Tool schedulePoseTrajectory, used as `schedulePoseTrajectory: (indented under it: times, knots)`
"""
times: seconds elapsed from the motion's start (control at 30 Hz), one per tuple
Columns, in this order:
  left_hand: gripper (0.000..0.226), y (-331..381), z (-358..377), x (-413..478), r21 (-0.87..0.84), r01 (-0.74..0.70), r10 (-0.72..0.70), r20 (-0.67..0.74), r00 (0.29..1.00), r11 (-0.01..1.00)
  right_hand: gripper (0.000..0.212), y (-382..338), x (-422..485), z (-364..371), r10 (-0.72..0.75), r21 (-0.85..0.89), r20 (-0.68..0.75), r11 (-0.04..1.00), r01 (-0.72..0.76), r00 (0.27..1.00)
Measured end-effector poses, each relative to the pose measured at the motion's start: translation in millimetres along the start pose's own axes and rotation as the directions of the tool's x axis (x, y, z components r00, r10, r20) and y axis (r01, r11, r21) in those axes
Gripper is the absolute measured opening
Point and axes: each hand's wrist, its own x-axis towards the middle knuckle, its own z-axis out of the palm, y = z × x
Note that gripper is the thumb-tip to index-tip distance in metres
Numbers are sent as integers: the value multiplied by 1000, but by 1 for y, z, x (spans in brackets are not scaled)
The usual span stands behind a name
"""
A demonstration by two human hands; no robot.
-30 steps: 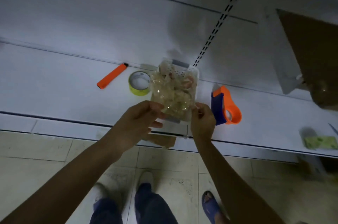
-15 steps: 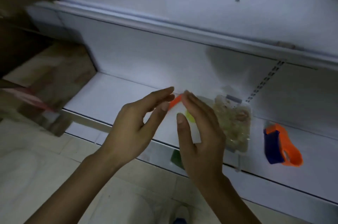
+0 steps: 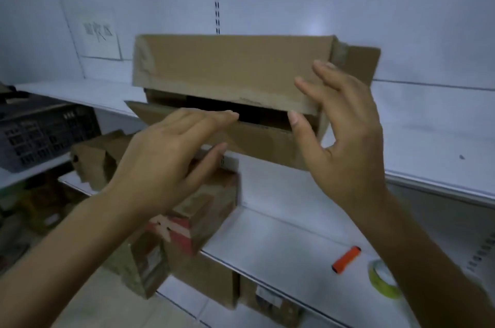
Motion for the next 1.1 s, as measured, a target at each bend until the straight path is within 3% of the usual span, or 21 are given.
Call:
schedulePoseTrajectory:
  times: [0.23, 0.3, 0.37, 0.43, 0.5, 0.57, 0.63, 0.67, 0.77, 0.9, 1.0, 1.03, 1.1]
  knots:
    - [50, -66, 27, 22, -30, 54, -53, 21, 998, 998, 15, -5, 42, 38, -245, -264, 100, 928, 263, 964]
    - [49, -78, 37, 24, -62, 99, -97, 48, 994, 993, 10, -9, 38, 52, -365, -248, 115, 890, 382, 924]
    - [42, -96, 49, 27, -136, 206, -180, 182, 967, 969, 18, -16, 30, 69, -405, -163, 206, 883, 439, 891]
    - [32, -119, 60, 28, -275, 355, -235, 387, 891, 893, 28, -25, 26, 89, -320, -86, 409, 919, 385, 855]
    - [40, -141, 69, 27, -263, 390, -238, 468, 851, 882, 33, -32, 24, 106, -91, -111, 665, 970, 218, 741]
    - [53, -161, 81, 24, -140, 290, -201, 447, 872, 947, 36, -30, 20, 124, 53, -182, 812, 969, 165, 582]
    - [48, -173, 94, 26, -40, -15, 27, 327, 945, 999, 43, -26, 20, 135, 141, -278, 867, 933, 227, 478]
    - [43, -177, 99, 28, 27, -173, 159, 272, 949, 985, 44, -24, 21, 140, 176, -338, 865, 896, 288, 469]
    - [43, -188, 113, 39, 183, -357, 325, 185, 928, 916, 40, -15, 27, 148, 305, -517, 818, 763, 389, 488]
    - [50, -212, 114, 51, 198, -445, 425, 135, 895, 874, 34, 2, 38, 140, 460, -615, 749, 751, 241, 477]
    - [46, -227, 110, 54, 127, -564, 565, 37, 825, 816, 33, 9, 42, 125, 466, -613, 762, 743, 268, 450]
    - [44, -229, 106, 55, 128, -594, 600, -7, 800, 794, 34, 7, 43, 119, 437, -621, 751, 722, 304, 495]
    - [38, -231, 95, 58, 151, -626, 643, -111, 758, 765, 38, -5, 49, 109, 285, -647, 693, 652, 396, 662]
